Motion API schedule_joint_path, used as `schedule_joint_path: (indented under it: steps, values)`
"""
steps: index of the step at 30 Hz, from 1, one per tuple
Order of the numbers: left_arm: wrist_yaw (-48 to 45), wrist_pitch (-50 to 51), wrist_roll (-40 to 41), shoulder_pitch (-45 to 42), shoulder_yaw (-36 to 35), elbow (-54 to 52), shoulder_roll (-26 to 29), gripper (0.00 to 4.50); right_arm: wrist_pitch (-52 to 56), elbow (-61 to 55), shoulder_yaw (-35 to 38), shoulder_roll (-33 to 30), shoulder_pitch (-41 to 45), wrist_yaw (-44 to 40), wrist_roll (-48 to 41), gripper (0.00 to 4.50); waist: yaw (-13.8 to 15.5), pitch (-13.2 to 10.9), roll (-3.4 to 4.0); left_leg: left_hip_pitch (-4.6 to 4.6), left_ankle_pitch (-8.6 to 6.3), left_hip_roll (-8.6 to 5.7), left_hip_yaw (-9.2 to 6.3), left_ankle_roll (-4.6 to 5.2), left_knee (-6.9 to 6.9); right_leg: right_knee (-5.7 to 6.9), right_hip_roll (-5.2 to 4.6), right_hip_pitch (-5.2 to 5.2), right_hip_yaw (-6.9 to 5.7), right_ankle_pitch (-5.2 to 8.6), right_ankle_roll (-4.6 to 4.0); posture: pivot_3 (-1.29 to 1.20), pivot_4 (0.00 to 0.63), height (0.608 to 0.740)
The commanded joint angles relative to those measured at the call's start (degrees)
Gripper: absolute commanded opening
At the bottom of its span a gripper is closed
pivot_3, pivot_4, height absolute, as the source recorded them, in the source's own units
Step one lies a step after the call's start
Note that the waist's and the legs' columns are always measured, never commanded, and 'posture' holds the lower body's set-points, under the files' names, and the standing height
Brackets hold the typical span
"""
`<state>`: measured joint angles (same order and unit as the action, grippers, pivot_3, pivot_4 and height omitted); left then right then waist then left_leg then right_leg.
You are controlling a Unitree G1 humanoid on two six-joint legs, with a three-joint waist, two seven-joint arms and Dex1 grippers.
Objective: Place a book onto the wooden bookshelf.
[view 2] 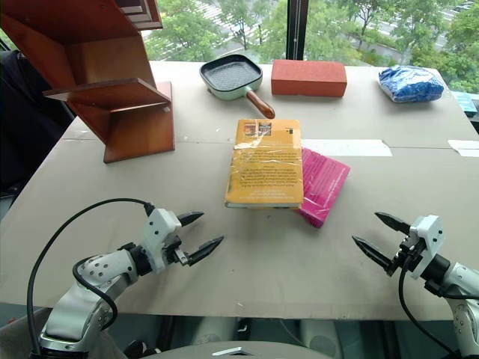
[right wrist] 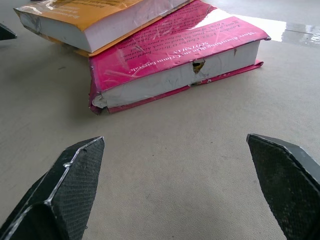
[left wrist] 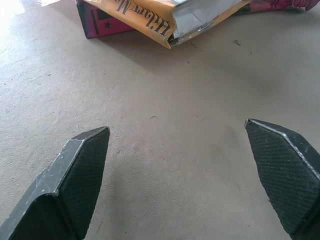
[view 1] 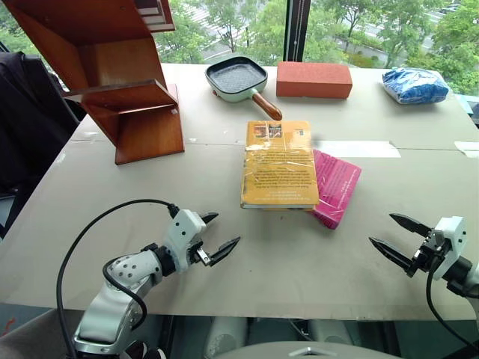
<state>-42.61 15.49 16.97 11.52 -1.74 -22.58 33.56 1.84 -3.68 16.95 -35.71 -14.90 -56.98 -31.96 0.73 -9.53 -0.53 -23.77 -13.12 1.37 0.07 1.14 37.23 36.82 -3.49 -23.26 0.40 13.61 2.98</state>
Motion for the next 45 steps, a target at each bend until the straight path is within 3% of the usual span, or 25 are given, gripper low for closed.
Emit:
schedule_joint_path:
  steps: [1,4,24,26,28,34,36,40,45]
  values:
    - [-0.7,-1.3,-0.5,-2.6,0.8,0.0,0.3,4.46,-0.6,-1.3,2.3,-0.6,0.8,0.2,-0.3,4.5,0.0,0.0,0.0,0.0,0.0,0.0,0.0,0.0,0.0,0.0,0.0,0.0,0.0,0.0,0.0,0.0,0.15,0.74]
    - [0.0,-0.7,-0.4,-5.4,1.1,1.1,-0.5,4.46,-0.5,-1.7,2.6,0.4,1.4,0.9,-1.2,4.5,0.1,0.0,0.0,-0.01,0.0,-0.01,0.04,0.0,0.06,0.05,0.06,0.0,-0.01,0.0,0.01,0.0,0.15,0.74]
    - [-0.4,2.4,3.9,-2.0,-3.4,-1.1,1.4,4.46,0.2,-2.1,1.4,0.7,0.7,-1.1,-0.6,4.5,0.0,0.0,-0.03,0.05,0.0,0.26,0.55,-0.01,0.13,0.09,0.4,-0.08,0.38,-0.07,-0.06,0.0,0.15,0.74]
    - [-0.7,9.8,11.5,-3.4,-5.7,-1.4,0.9,4.46,0.9,-3.2,1.7,0.4,0.5,-1.8,-1.6,4.5,0.0,0.0,-0.03,0.04,0.0,0.26,0.55,-0.01,0.12,0.09,0.41,-0.08,0.38,-0.07,-0.07,0.0,0.15,0.74]
    - [0.2,21.8,26.2,-5.1,-9.7,-2.5,0.8,4.46,2.7,-5.6,2.0,-0.4,-0.2,-3.1,-3.6,4.5,0.0,0.0,-0.03,0.04,0.0,0.27,0.55,-0.01,0.13,0.12,0.42,-0.08,0.37,-0.07,-0.06,0.0,0.15,0.74]
    - [13.3,43.9,57.0,-12.7,-15.8,0.8,1.8,4.46,10.0,-16.8,5.0,-4.2,-1.7,-3.8,-11.4,4.5,0.0,0.0,-0.04,0.08,0.0,0.51,0.51,-0.01,0.24,0.35,0.46,-0.08,0.39,-0.01,0.06,0.0,0.15,0.74]
    - [18.3,46.5,60.9,-16.5,-15.8,4.9,0.8,4.46,12.3,-20.3,5.9,-5.7,-1.7,-3.3,-13.3,4.5,0.0,0.0,-0.06,0.13,0.0,0.48,0.45,-0.01,0.28,0.45,0.49,-0.08,0.42,0.06,0.17,0.0,0.15,0.74]
    - [23.9,53.7,57.0,-30.5,-11.4,21.7,0.3,4.46,15.2,-24.8,8.0,-8.0,-1.1,-1.7,-14.9,4.5,0.3,0.0,-0.19,0.2,0.01,0.27,0.4,-0.01,0.37,0.72,0.61,-0.08,0.41,0.08,0.17,0.0,0.15,0.74]
    - [22.7,59.6,54.8,-40.3,-10.1,33.5,-1.0,4.46,17.0,-27.2,11.3,-9.0,-2.2,-1.3,-16.2,4.5,-0.3,0.0,-0.45,0.06,0.01,0.19,0.2,-0.02,0.66,0.86,0.69,-0.09,0.45,0.0,0.06,0.0,0.15,0.74]
